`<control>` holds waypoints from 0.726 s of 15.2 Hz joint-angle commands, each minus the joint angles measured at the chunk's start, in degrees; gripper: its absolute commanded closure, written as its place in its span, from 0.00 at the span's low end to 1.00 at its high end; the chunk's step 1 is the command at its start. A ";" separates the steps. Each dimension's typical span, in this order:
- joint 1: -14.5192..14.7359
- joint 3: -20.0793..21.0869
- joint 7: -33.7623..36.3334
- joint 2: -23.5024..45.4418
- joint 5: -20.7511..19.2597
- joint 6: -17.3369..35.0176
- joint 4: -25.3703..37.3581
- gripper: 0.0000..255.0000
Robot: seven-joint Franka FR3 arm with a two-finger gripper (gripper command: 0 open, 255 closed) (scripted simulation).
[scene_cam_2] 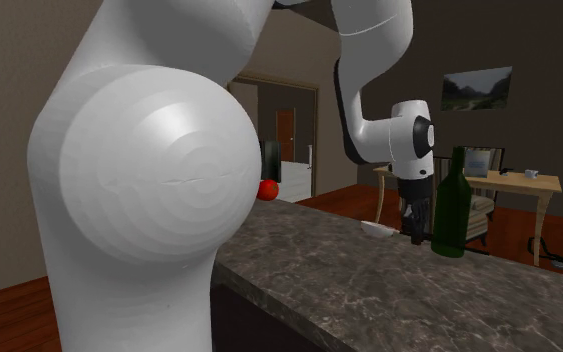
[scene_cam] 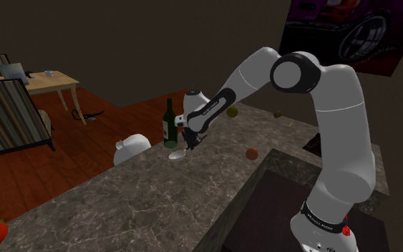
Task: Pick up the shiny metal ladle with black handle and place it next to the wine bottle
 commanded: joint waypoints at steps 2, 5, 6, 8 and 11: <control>0.27 -0.25 0.57 2.02 -0.39 1.70 0.32 1.00; 0.43 -0.51 0.98 3.81 -0.73 3.29 0.51 1.00; 0.49 -0.60 1.11 4.44 -0.84 3.80 0.63 1.00; 0.61 -0.78 1.38 5.69 -1.05 4.82 0.86 1.00; 0.79 -1.06 1.77 7.61 -1.35 6.30 1.30 1.00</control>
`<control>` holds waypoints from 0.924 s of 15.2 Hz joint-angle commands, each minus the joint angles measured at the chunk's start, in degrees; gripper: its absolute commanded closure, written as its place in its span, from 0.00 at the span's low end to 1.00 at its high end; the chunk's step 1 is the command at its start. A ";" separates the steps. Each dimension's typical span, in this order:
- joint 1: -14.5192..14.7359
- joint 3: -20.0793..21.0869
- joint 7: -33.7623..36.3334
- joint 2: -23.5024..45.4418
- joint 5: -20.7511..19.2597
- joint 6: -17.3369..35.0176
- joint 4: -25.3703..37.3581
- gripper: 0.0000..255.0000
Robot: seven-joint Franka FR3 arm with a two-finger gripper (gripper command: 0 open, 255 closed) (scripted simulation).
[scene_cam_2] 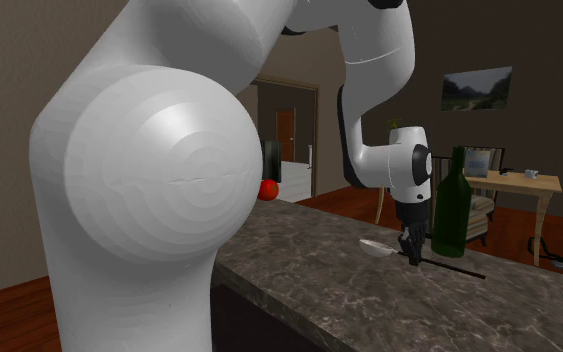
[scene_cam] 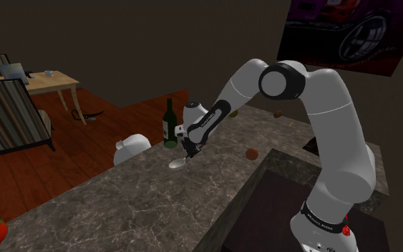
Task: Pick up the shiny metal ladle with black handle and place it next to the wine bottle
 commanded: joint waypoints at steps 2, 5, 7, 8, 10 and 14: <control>0.22 -0.29 0.42 2.03 -0.29 1.47 0.59 1.00; 0.22 -0.29 0.41 2.03 -0.29 1.47 0.59 1.00; 0.22 -0.29 0.41 2.03 -0.29 1.47 0.59 1.00; 0.22 -0.29 0.41 2.03 -0.29 1.47 0.59 1.00; 0.22 -0.29 0.41 2.03 -0.29 1.47 0.59 1.00; 0.22 -0.29 0.41 2.03 -0.28 1.46 0.60 0.00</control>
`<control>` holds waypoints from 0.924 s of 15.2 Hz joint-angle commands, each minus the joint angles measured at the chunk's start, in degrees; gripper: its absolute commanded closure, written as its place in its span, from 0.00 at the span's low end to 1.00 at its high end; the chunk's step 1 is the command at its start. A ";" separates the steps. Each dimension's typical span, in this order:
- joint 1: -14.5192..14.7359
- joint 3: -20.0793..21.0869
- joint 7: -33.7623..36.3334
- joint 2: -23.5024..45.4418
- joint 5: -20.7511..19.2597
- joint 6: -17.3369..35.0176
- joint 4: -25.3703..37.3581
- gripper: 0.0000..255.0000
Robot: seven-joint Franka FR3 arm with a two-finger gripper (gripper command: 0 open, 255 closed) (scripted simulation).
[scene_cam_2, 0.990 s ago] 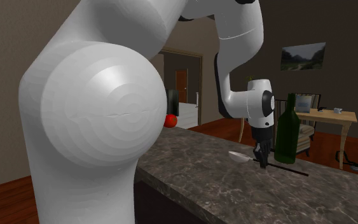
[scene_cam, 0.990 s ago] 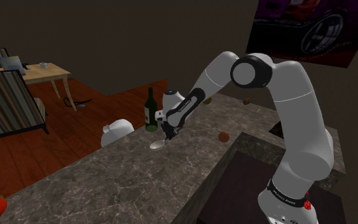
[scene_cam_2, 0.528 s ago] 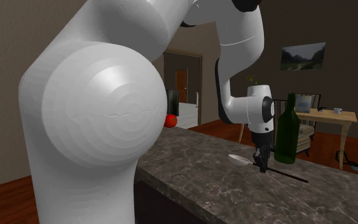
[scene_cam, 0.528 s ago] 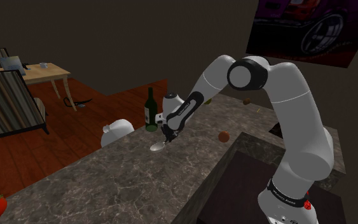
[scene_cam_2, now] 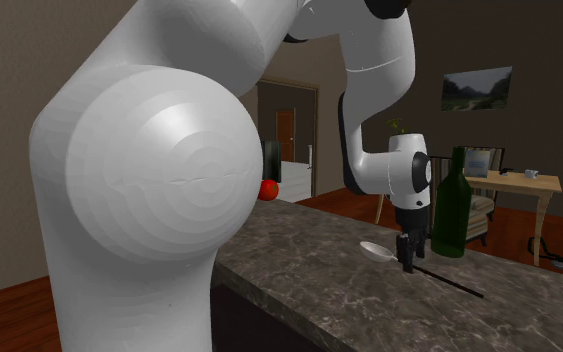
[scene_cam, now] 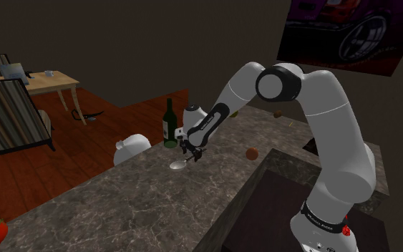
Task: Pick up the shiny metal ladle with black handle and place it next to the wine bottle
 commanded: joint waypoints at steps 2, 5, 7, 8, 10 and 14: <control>0.01 0.00 0.01 0.00 0.00 0.01 -0.01 0.00; -0.04 0.66 -0.40 -5.24 0.58 -3.33 -1.95 0.00; -0.06 0.83 -0.52 -6.56 0.76 -4.27 -2.35 0.00; -0.05 0.83 -0.52 -6.56 0.76 -4.26 -2.36 0.00; -0.05 0.83 -0.52 -6.56 0.76 -4.27 -2.35 0.00; -0.05 0.83 -0.52 -6.56 0.76 -4.27 -2.35 0.00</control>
